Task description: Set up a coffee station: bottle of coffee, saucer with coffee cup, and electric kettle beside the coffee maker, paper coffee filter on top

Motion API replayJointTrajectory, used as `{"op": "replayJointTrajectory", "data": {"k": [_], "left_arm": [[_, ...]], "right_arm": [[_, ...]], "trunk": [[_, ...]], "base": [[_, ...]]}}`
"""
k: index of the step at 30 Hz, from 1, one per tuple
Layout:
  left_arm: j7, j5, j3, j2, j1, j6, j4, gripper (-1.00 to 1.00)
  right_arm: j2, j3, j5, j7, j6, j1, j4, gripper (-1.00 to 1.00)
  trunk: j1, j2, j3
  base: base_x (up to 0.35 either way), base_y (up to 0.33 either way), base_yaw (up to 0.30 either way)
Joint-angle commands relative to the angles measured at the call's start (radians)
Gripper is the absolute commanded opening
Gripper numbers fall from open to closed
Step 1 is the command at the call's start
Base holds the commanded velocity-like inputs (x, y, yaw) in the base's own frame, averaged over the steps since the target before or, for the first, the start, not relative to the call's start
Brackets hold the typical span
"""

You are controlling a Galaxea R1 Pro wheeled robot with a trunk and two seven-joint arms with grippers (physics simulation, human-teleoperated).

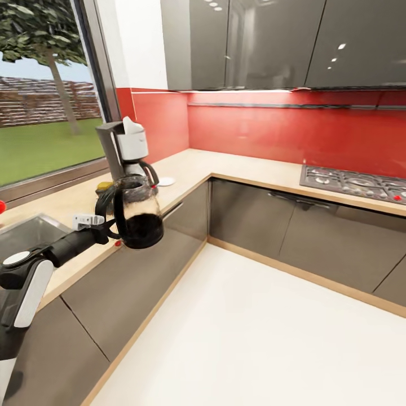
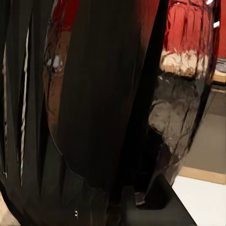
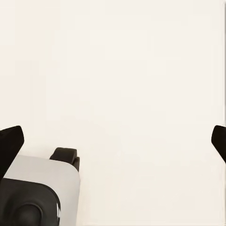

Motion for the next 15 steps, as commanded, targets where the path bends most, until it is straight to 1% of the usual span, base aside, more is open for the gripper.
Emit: {"op": "replayJointTrajectory", "data": {"k": [1,10,11,15], "left_arm": [[-0.002,0.011,0.001,0.0,-0.001,0.008,-0.001,-1.0],[-0.002,0.011,0.002,0.0,-0.001,0.006,-0.001,-1.0],[-0.002,0.011,0.002,-0.001,-0.001,0.006,-0.001,-1.0],[0.008,0.009,-0.001,-0.005,-0.001,0.0,-0.004,-1.0]], "right_arm": [[0.001,-0.008,0.008,0.008,-0.004,-0.001,0.001,1.0],[0.001,-0.008,0.008,0.008,-0.004,-0.001,0.001,1.0],[0.001,-0.008,0.008,0.008,-0.004,-0.001,0.001,1.0],[0.001,-0.008,0.008,0.008,-0.004,-0.001,0.001,1.0]], "trunk": [[0.001,-0.001,-0.001],[0.001,-0.001,-0.001],[0.001,-0.001,-0.001],[0.001,-0.001,-0.001]], "base": [[0.307,-0.126,0.0],[0.288,-0.126,0.0],[0.175,-0.082,0.0],[0.011,-0.005,0.0]]}}
